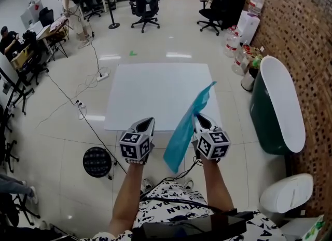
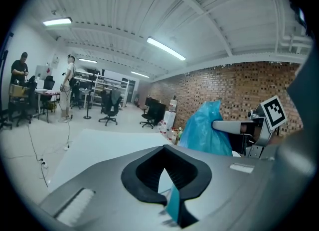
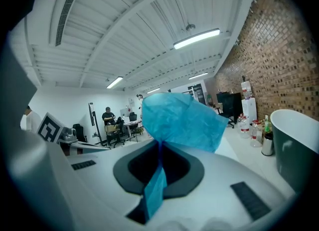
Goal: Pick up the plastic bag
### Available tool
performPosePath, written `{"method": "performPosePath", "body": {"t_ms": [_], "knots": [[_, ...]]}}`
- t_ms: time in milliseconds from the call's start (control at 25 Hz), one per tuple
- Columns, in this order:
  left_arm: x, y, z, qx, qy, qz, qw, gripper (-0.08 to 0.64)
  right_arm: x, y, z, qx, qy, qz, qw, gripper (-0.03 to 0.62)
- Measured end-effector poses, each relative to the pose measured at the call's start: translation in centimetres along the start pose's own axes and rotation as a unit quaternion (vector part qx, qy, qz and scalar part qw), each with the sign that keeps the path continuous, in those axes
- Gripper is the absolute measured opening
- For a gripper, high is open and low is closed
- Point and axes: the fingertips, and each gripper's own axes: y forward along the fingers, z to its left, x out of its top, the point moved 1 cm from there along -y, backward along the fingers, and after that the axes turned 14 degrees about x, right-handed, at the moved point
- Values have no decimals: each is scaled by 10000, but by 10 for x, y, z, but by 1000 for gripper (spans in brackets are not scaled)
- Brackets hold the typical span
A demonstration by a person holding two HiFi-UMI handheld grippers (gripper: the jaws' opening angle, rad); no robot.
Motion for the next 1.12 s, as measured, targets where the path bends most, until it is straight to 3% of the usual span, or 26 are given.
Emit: {"method": "performPosePath", "body": {"t_ms": [440,720,840,1120], "knots": [[-6,4,-10,-57,5,89,9999,0,9,-21,-18,-81,252,-249,9993,9],[-8,19,-30,-11,-81,199,9998,0,18,-62,-95,-240,741,-508,9957,9],[-13,25,-40,26,-136,225,9997,0,46,-83,-142,-281,673,-634,9953,9],[-28,45,-59,284,-210,321,9989,0,144,-79,-222,12,-161,-635,9978,9]]}}
